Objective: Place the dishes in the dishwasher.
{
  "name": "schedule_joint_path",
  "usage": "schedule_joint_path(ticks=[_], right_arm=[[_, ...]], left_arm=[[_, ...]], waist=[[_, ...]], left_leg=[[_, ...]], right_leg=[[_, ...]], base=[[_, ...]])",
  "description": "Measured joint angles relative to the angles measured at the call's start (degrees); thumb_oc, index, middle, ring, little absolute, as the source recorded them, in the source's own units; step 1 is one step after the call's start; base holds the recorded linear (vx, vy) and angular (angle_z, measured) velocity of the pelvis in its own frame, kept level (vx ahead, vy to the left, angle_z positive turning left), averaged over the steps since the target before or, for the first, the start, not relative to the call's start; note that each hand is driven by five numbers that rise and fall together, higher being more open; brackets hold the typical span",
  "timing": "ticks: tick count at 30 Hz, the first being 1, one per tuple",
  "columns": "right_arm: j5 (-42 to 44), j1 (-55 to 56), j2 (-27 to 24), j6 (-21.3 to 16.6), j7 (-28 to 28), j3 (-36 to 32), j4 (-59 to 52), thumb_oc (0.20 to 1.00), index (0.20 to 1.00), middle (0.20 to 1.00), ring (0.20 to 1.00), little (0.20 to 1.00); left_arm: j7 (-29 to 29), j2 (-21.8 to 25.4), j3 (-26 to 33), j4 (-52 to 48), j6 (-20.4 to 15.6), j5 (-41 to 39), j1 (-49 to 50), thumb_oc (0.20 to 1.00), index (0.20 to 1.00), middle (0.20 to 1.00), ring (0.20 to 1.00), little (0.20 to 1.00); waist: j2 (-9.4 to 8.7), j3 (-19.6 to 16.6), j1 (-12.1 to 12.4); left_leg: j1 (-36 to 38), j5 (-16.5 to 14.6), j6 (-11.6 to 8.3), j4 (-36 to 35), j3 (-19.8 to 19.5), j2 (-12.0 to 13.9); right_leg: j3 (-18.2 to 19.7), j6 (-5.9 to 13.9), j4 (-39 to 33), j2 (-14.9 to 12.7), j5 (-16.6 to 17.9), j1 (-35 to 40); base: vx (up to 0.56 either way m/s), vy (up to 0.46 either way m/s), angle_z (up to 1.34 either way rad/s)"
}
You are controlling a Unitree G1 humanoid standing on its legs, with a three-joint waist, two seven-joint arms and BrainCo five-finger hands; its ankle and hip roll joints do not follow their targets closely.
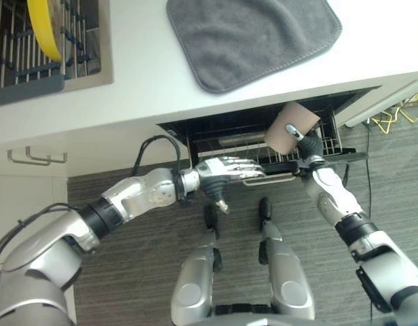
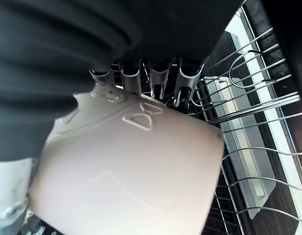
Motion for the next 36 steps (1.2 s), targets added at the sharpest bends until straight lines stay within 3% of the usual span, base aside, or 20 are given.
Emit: schedule_joint_path(ticks=[1,4,7,9,16,19,21,23,26,30,31,36], right_arm=[[0.0,0.0,0.0,-0.1,-0.2,0.0,0.0,0.200,0.200,0.200,0.200,0.200],[0.0,0.0,0.2,-0.2,-0.8,0.0,-0.1,0.200,0.200,0.200,0.200,0.200],[0.0,0.1,0.4,-0.3,-1.3,0.0,-0.1,0.200,0.200,0.200,0.200,0.200],[0.0,0.1,0.4,-0.5,-1.4,0.0,0.0,0.200,0.200,0.200,0.200,0.200],[0.0,-3.4,0.7,-2.4,-1.2,1.6,3.5,0.200,0.200,0.200,0.200,0.200],[0.1,-6.4,0.7,-1.5,-1.9,1.9,7.1,0.200,0.200,0.200,0.200,0.200],[2.8,-9.0,0.3,2.6,-4.2,0.1,9.3,0.200,0.200,0.200,0.200,0.200],[2.9,-10.4,0.2,4.1,-5.6,-0.1,9.6,0.200,0.200,0.200,0.200,0.200],[2.7,-15.7,0.3,8.6,-9.8,-0.2,15.7,0.200,0.200,0.200,0.200,0.200],[-5.7,-21.5,-0.3,12.9,-15.2,0.1,23.7,0.200,0.200,0.200,0.200,0.200],[-10.0,-23.0,-0.9,15.8,-15.9,1.3,25.4,0.200,0.200,0.200,0.200,0.200],[-20.0,-26.9,-3.3,23.2,-13.4,11.3,25.8,0.200,0.200,0.200,0.200,0.200]], left_arm=[[2.5,-2.5,0.9,3.9,1.3,0.4,0.1,1.000,1.000,1.000,1.000,1.000],[7.6,-4.0,5.7,5.5,2.0,1.9,2.2,1.000,1.000,1.000,1.000,1.000],[8.9,-5.9,7.4,7.4,2.1,2.1,2.2,1.000,1.000,1.000,1.000,1.000],[8.6,-7.3,6.8,8.1,2.4,3.4,2.2,1.000,1.000,1.000,1.000,1.000],[1.5,-10.4,-3.1,17.8,13.2,9.1,-1.9,1.000,1.000,1.000,1.000,1.000],[-1.1,-9.6,-3.7,16.8,15.0,9.4,-3.4,1.000,1.000,1.000,1.000,1.000],[-2.9,-8.5,-4.5,14.4,16.5,10.7,-4.6,1.000,1.000,1.000,1.000,1.000],[-4.5,-7.6,-5.4,13.3,17.7,10.9,-6.3,1.000,1.000,1.000,1.000,1.000],[-4.8,-7.8,-5.3,14.0,18.0,11.0,-7.5,1.000,1.000,1.000,1.000,1.000],[-4.2,-9.8,-5.5,15.7,17.5,11.1,-9.1,1.000,1.000,1.000,1.000,1.000],[-3.9,-10.4,-6.7,16.5,16.8,11.2,-10.0,1.000,1.000,1.000,1.000,1.000],[-3.7,-10.3,-8.1,16.5,14.3,11.6,-10.4,1.000,1.000,1.000,1.000,1.000]], waist=[[0.00,0.0,0.0],[-0.01,0.0,0.1],[-0.04,0.0,0.1],[-0.06,0.0,0.1],[-0.59,0.3,-0.5],[-0.60,0.3,-0.4],[-0.71,0.3,-0.2],[-1.03,0.4,-0.2],[-2.20,0.4,0.1],[-2.29,0.4,1.4],[-2.35,0.4,1.5],[-2.91,0.3,2.3]], left_leg=[[-0.1,0.0,-0.10,0.0,-0.1,0.0],[-0.3,0.1,-0.24,0.0,-0.1,0.2],[-0.4,0.2,-0.31,0.0,-0.2,0.1],[-0.6,0.2,-0.32,0.0,-0.3,0.1],[-2.6,0.6,-0.30,0.0,-0.1,0.1],[-4.3,1.1,-0.17,0.0,-0.1,0.1],[-5.4,1.5,0.08,0.0,-0.2,0.2],[-6.0,1.7,0.05,0.0,-0.2,0.1],[-9.9,-0.4,0.05,6.7,-0.4,0.8],[-12.2,-1.6,0.48,9.8,-0.8,0.8],[-12.7,-1.9,0.28,10.9,-1.5,0.6],[-13.5,-3.5,0.67,13.5,-1.7,0.8]], right_leg=[[-0.1,-0.06,0.0,0.0,0.0,-0.1],[-0.2,-0.15,0.0,0.1,0.0,-0.1],[-0.5,-0.15,0.0,0.1,0.0,-0.2],[-0.6,-0.16,0.0,0.1,0.0,-0.2],[-0.1,0.09,0.4,0.0,0.1,-2.6],[-0.2,0.26,0.4,0.1,0.3,-4.3],[-0.2,0.16,0.7,0.1,0.3,-5.5],[-0.2,-0.21,1.2,0.0,0.1,-6.4],[-0.3,-0.24,1.9,0.0,0.0,-7.5],[-0.3,-0.16,2.2,0.0,0.1,-8.3],[-0.4,-0.26,2.8,-0.1,0.1,-8.1],[-0.9,-0.69,3.6,0.0,0.8,-8.0]], base=[[0.01,-0.033,0.02],[0.01,-0.018,0.02],[0.02,-0.018,0.05],[0.01,-0.002,0.02],[0.00,0.003,-0.02],[0.00,0.000,0.00],[-0.02,-0.024,0.02],[-0.02,-0.052,0.00],[0.00,-0.019,0.01],[0.01,-0.016,0.06],[0.01,-0.026,0.17],[0.00,-0.002,0.03]])
